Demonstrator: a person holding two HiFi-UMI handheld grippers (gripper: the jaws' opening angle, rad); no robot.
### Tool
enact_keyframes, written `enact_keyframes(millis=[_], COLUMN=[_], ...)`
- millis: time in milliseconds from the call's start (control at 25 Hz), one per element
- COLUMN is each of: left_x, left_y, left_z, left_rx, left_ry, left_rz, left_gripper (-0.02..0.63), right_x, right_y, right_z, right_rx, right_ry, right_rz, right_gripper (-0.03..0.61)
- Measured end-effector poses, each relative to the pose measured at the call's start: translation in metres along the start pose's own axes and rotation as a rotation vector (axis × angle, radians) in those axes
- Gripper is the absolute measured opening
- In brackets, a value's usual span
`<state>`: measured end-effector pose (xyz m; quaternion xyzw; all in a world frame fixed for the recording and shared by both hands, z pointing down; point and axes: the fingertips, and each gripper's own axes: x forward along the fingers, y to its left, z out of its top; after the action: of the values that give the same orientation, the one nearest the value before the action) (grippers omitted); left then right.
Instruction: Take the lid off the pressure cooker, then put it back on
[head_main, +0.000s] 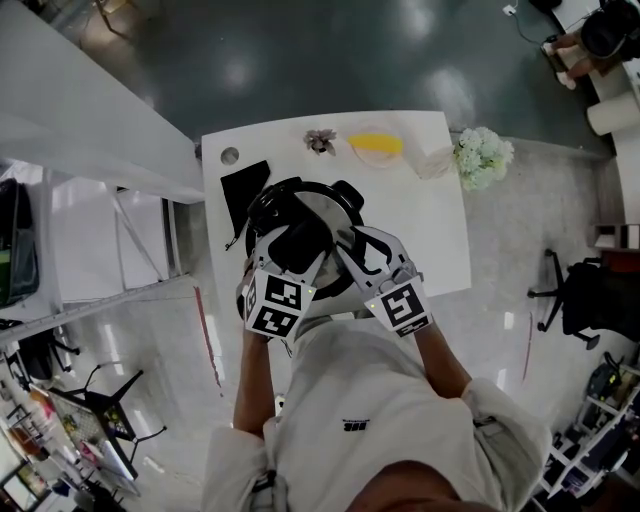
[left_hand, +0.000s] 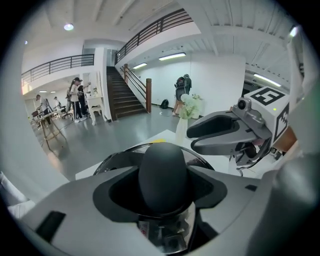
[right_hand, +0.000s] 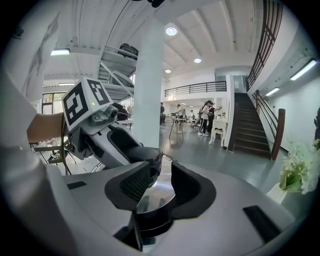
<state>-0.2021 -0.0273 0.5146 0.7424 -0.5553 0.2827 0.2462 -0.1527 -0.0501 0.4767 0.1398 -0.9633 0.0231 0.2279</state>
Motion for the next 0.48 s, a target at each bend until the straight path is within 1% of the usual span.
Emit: enact_keyframes(millis=[160,480], left_x=[-0.007,-0.039], left_y=[0.001,0.005], left_z=[0.004,0.021], left_rx=[-0.030,-0.021], left_ry=[-0.091,-0.277], left_rz=[0.032,0.111], left_gripper=[0.314,0.314], right_x=[-0.002,-0.008], right_y=[0.004,0.014], right_z=[0.001,0.009], right_rx=[-0.001,-0.005], right_ry=[-0.011,-0.050], right_rz=[-0.006,-0.041], right_gripper=[0.133,0.133])
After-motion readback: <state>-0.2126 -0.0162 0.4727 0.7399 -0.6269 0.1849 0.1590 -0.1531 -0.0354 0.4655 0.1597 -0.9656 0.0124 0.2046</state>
